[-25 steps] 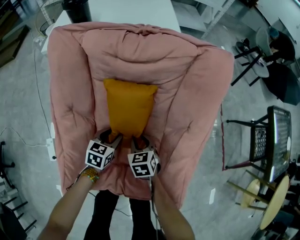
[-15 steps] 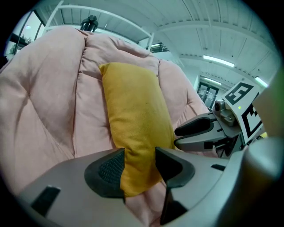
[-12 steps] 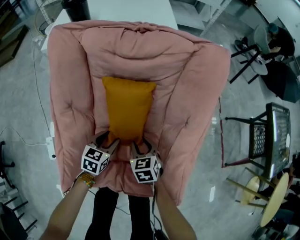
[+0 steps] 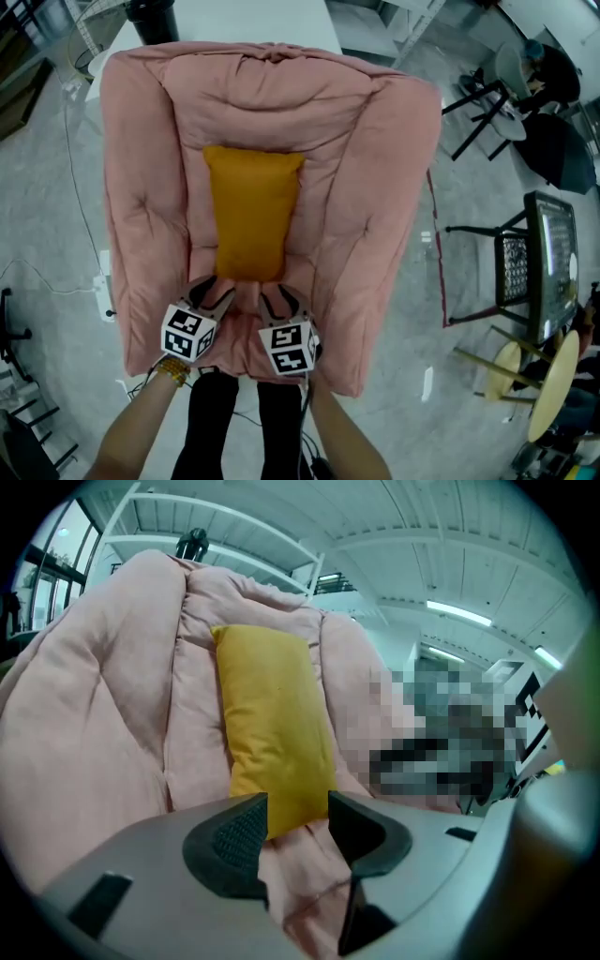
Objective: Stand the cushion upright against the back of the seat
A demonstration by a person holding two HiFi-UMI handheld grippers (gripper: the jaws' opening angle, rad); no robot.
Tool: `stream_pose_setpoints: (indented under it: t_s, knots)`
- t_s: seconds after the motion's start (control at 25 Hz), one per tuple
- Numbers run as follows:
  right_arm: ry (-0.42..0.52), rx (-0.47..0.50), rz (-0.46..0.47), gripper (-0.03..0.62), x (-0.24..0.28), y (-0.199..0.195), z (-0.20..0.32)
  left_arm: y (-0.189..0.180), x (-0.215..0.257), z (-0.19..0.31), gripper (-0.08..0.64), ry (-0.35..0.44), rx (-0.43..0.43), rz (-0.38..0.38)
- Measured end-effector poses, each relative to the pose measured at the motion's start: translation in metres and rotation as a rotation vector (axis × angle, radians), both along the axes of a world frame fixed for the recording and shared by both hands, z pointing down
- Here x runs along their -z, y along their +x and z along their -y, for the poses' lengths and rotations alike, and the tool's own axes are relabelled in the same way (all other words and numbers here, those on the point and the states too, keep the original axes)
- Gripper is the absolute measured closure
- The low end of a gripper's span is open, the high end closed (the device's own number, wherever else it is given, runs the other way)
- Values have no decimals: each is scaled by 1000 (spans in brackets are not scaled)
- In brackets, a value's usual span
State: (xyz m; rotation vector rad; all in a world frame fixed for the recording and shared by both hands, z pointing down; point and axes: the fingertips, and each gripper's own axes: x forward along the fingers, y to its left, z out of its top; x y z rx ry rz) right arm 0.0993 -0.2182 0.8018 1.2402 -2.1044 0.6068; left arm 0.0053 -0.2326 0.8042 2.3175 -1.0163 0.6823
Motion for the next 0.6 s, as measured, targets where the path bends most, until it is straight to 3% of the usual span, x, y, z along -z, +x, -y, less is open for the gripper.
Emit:
stream_pose_setpoints:
  t_s: [0.24, 0.6]
  knots:
    - [19, 5, 48, 438, 22, -15, -5, 7, 23, -9, 357, 27, -17, -47]
    - [74, 127, 74, 471, 68, -47, -29, 5, 79, -25, 359, 109, -65, -111]
